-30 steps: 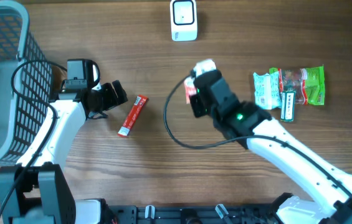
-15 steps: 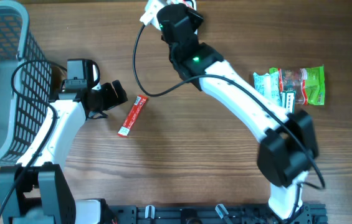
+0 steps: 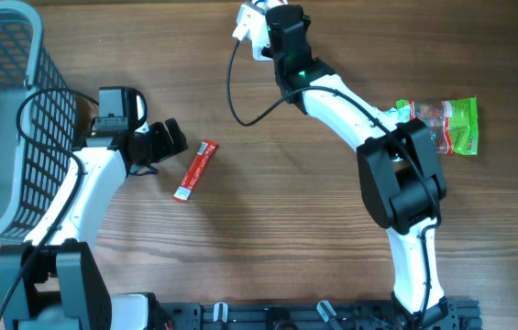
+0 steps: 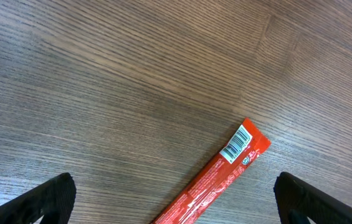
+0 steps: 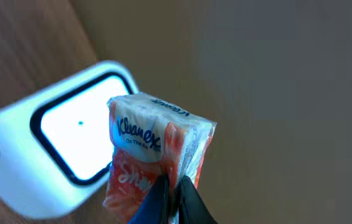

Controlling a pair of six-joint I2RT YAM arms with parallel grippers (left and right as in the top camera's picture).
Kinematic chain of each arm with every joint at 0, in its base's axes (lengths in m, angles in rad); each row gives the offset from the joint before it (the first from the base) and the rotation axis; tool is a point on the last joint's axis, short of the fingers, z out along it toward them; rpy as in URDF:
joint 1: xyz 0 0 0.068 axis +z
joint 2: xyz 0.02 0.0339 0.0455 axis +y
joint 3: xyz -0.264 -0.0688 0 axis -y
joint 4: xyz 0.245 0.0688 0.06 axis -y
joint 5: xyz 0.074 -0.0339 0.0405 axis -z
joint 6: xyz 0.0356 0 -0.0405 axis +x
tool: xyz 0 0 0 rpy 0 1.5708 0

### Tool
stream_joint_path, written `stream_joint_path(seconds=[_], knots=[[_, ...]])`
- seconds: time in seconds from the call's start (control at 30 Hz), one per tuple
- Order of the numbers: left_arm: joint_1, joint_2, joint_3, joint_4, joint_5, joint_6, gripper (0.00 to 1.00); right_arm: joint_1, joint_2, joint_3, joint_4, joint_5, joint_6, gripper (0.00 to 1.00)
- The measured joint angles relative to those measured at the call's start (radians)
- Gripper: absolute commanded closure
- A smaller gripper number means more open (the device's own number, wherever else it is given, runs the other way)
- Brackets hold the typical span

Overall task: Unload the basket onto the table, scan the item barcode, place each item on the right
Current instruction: 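Raise the Kleenex pack to the white scanner with the right gripper, then carry the Kleenex pack right and drop it on the pile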

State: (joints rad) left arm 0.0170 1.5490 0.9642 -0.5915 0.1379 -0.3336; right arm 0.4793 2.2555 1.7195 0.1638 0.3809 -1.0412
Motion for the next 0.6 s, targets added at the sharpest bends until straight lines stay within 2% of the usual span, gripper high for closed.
stream_joint_path(seconds=[0.17, 0.3, 0.6], knots=[[0.0, 0.0, 0.0, 0.0, 0.0, 0.0, 0.0, 0.004, 0.001, 0.0, 0.06, -0.028, 0.0, 0.96], [0.0, 0.0, 0.0, 0.0, 0.0, 0.0, 0.0, 0.004, 0.008, 0.001, -0.014, -0.034, 0.015, 0.96], [0.0, 0.0, 0.0, 0.0, 0.0, 0.0, 0.0, 0.003, 0.018, 0.001, -0.048, -0.034, 0.05, 0.96]])
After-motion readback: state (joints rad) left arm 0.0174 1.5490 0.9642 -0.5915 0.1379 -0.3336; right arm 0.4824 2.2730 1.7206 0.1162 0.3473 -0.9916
